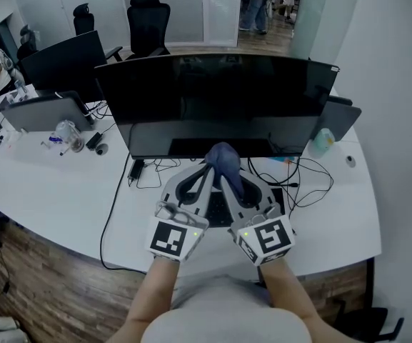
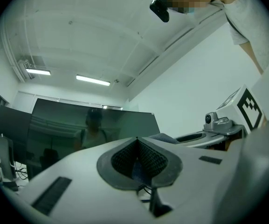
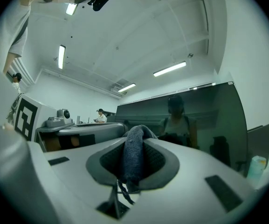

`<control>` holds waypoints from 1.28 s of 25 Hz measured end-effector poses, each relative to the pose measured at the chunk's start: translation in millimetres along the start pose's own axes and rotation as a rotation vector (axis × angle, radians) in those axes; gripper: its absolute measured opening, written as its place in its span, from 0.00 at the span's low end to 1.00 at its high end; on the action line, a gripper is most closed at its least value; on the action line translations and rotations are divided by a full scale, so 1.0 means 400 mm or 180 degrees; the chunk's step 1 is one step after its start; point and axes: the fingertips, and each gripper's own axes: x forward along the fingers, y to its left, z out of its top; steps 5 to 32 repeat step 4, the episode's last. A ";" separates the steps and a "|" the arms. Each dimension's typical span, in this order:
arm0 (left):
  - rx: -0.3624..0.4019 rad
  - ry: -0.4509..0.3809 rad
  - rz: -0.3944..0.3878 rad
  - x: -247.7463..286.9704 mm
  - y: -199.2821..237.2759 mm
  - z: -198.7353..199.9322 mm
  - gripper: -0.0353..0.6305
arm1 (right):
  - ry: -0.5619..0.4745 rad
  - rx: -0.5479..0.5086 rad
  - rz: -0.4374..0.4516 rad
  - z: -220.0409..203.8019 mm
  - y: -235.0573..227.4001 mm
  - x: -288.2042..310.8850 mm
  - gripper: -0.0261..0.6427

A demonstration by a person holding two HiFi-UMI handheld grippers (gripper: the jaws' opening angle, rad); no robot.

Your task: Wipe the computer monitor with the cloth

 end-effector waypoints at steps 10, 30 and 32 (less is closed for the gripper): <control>0.0012 -0.0011 0.0023 0.005 0.005 0.004 0.06 | -0.0027 0.0024 -0.0011 0.001 -0.006 -0.002 0.14; 0.0012 -0.0011 0.0023 0.005 0.005 0.004 0.06 | -0.0027 0.0024 -0.0011 0.001 -0.006 -0.002 0.14; 0.0012 -0.0011 0.0023 0.005 0.005 0.004 0.06 | -0.0027 0.0024 -0.0011 0.001 -0.006 -0.002 0.14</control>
